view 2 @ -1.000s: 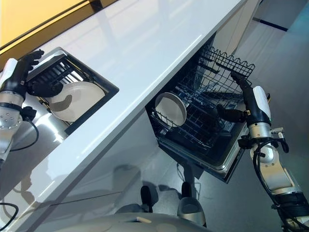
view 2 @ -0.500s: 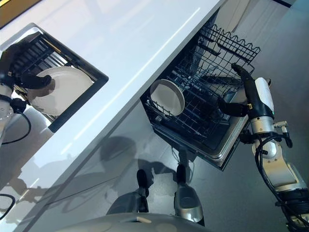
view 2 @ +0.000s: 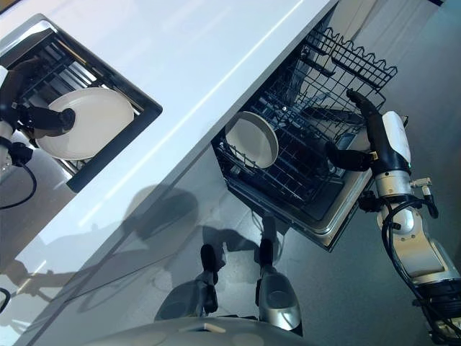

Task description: Pick up plates and place into dishwasher.

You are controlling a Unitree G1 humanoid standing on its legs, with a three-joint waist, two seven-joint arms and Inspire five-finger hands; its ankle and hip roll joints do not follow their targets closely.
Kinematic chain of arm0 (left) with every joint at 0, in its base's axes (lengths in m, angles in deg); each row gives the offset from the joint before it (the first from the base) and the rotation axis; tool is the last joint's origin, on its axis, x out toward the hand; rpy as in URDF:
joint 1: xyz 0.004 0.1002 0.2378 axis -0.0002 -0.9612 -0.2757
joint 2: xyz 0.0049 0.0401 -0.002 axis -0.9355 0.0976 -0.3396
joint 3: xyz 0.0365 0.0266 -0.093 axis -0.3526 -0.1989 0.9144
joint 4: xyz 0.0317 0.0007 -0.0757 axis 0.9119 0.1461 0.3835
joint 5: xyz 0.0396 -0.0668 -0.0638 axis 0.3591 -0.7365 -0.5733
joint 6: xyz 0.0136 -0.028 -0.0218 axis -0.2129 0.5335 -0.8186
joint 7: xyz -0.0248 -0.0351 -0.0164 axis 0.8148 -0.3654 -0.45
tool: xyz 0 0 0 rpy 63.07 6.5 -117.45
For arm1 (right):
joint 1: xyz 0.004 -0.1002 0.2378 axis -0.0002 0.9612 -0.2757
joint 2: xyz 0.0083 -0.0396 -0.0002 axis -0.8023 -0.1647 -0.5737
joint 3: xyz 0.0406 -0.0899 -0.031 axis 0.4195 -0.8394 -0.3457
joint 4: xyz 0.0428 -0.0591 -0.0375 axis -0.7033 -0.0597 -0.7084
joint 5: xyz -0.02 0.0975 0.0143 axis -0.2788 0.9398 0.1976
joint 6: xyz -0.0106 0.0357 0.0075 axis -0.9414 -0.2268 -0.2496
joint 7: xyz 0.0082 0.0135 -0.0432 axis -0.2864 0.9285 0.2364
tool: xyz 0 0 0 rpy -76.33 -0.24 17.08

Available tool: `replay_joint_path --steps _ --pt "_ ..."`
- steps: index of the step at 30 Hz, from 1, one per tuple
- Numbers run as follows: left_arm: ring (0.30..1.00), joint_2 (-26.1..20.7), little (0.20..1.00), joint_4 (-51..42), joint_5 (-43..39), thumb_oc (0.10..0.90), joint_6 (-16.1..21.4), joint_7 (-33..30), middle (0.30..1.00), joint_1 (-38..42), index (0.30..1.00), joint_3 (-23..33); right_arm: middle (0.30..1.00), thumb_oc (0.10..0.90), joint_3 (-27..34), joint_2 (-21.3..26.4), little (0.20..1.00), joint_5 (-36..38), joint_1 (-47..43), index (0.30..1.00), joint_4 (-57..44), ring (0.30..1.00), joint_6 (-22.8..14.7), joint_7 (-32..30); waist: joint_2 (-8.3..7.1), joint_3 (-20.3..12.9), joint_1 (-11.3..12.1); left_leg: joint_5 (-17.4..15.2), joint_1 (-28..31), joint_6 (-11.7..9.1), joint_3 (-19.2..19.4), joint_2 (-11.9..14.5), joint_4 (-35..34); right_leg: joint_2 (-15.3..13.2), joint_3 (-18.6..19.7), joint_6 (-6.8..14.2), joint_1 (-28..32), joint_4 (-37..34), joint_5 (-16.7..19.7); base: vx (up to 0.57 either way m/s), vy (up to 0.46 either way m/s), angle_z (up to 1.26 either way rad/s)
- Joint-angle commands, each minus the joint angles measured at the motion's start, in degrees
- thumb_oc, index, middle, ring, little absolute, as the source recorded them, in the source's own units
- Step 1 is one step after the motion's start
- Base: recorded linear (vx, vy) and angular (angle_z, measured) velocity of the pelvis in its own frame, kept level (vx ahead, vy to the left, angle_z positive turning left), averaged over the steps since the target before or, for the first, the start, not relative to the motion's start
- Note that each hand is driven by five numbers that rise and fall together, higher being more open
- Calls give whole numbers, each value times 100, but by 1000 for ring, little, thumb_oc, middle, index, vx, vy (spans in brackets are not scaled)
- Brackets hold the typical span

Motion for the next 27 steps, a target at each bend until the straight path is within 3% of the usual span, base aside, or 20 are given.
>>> replay_joint_path --steps 1,12,19,27 --pt "900 -514 900 225 -31 800 144 186 900 547 900 55 900 800 301 450 900 146 -493 900 -601 900 -247 -458 21 -298 33 -377 63 103 94 -192 93 -117 -234 604 -118 353 55 35 -15 3" --pt "900 -451 900 219 -677 800 -22 1107 900 796 900 -134 900 800 295 439 900 104 -509 900 -572 900 -85 -422 117 -372 -25 -359 147 79 93 -199 73 -108 -225 573 -49 353 33 0 0 0" --pt "900 -492 900 445 -902 800 -542 1659 900 1069 900 -320 900 800 324 500 900 98 -506 900 -573 900 -89 -412 192 -509 -65 -367 225 67 96 -211 55 -89 -248 561 45 302 33 8 -19 0" --pt "900 -398 900 714 -856 800 -774 1794 900 1323 900 -565 900 800 259 506 900 100 -629 900 -533 900 -43 -442 245 -626 -85 -384 304 50 71 -232 37 -66 -246 549 148 234 30 1 -22 0"
